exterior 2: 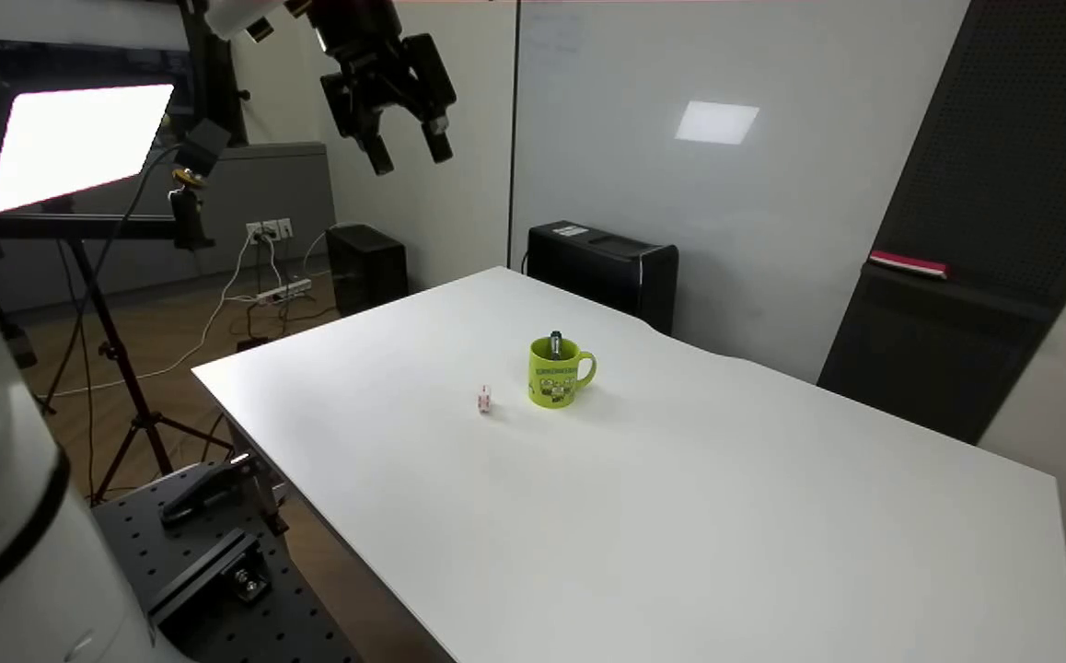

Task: Remove the marker from the cup and put it on the table

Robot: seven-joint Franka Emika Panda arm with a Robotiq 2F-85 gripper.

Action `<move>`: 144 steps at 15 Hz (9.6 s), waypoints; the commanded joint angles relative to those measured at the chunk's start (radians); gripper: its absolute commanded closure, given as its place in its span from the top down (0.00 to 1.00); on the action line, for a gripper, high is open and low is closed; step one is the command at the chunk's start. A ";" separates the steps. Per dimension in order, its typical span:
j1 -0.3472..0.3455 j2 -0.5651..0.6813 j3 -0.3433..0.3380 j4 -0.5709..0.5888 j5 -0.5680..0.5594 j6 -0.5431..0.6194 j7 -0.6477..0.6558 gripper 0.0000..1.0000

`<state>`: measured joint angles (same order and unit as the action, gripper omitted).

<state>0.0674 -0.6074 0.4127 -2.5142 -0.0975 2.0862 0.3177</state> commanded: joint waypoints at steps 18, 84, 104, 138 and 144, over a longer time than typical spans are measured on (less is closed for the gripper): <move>-0.038 0.140 -0.447 0.058 0.054 0.104 -0.375 1.00; 0.042 1.384 -0.316 1.116 -0.129 -0.186 -0.825 1.00; 0.072 1.496 -0.301 1.206 -0.112 -0.043 -0.780 1.00; 0.126 1.582 -0.350 1.312 -0.135 -0.069 -0.638 0.00; 0.126 1.595 -0.374 1.386 -0.122 -0.185 -0.551 0.33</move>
<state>0.1807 0.9567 0.0576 -1.2063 -0.2169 1.9653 -0.3144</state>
